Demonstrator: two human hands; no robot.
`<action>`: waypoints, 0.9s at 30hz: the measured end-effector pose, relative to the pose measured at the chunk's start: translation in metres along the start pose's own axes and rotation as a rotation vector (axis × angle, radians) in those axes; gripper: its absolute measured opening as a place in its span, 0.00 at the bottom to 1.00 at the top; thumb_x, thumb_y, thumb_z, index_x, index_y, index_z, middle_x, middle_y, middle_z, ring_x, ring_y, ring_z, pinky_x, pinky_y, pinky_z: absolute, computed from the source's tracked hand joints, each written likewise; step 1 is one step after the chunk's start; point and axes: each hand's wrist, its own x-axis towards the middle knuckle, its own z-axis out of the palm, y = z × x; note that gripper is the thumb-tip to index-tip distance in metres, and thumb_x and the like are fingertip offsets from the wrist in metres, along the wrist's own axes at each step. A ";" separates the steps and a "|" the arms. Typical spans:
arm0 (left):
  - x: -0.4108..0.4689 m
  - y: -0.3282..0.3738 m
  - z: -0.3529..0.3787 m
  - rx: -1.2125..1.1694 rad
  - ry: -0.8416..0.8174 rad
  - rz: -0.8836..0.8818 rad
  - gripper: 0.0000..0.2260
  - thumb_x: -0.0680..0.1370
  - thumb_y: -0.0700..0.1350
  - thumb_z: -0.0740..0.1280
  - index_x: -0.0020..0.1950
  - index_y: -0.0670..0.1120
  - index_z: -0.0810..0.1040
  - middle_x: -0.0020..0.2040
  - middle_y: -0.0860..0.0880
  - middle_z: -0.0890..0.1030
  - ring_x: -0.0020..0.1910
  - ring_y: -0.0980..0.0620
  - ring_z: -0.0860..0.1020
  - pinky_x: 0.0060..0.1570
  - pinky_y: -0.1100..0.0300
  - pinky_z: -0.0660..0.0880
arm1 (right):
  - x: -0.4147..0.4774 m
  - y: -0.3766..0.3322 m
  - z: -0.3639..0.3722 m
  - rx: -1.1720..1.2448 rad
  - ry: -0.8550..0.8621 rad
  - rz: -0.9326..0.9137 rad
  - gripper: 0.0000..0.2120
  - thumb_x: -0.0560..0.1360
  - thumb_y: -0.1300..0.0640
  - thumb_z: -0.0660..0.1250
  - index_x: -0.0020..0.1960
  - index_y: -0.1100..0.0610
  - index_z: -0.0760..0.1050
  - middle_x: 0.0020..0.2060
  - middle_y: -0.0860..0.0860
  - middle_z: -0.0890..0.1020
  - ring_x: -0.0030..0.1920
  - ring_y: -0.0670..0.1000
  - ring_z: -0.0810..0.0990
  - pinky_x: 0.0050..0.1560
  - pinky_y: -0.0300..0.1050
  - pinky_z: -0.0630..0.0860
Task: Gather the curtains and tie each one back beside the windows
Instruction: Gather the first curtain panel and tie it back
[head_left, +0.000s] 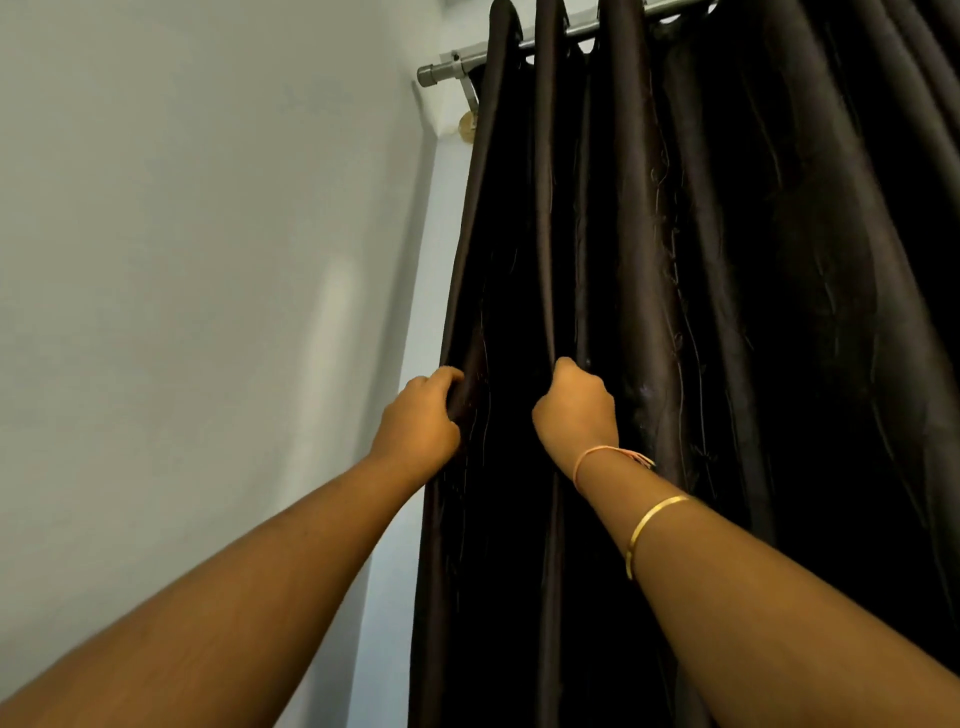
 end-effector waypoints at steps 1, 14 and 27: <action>0.000 -0.001 0.001 -0.007 -0.018 0.032 0.25 0.74 0.34 0.63 0.70 0.49 0.66 0.61 0.45 0.74 0.52 0.46 0.76 0.49 0.58 0.74 | -0.001 0.001 0.003 -0.009 0.004 -0.015 0.09 0.75 0.68 0.56 0.54 0.65 0.69 0.50 0.64 0.78 0.52 0.65 0.77 0.45 0.49 0.73; 0.014 -0.046 -0.012 -0.234 0.235 0.083 0.12 0.77 0.38 0.64 0.59 0.45 0.78 0.52 0.46 0.83 0.48 0.50 0.80 0.46 0.64 0.72 | 0.008 -0.074 0.069 0.087 -0.147 -0.315 0.08 0.74 0.64 0.58 0.53 0.61 0.71 0.49 0.63 0.79 0.52 0.64 0.77 0.42 0.45 0.66; 0.030 -0.072 0.001 -0.293 0.228 0.046 0.10 0.76 0.39 0.65 0.55 0.46 0.80 0.43 0.50 0.81 0.37 0.57 0.76 0.35 0.72 0.69 | 0.014 -0.082 0.086 -0.098 -0.232 -0.295 0.13 0.78 0.63 0.56 0.60 0.62 0.72 0.55 0.62 0.77 0.55 0.64 0.76 0.50 0.51 0.73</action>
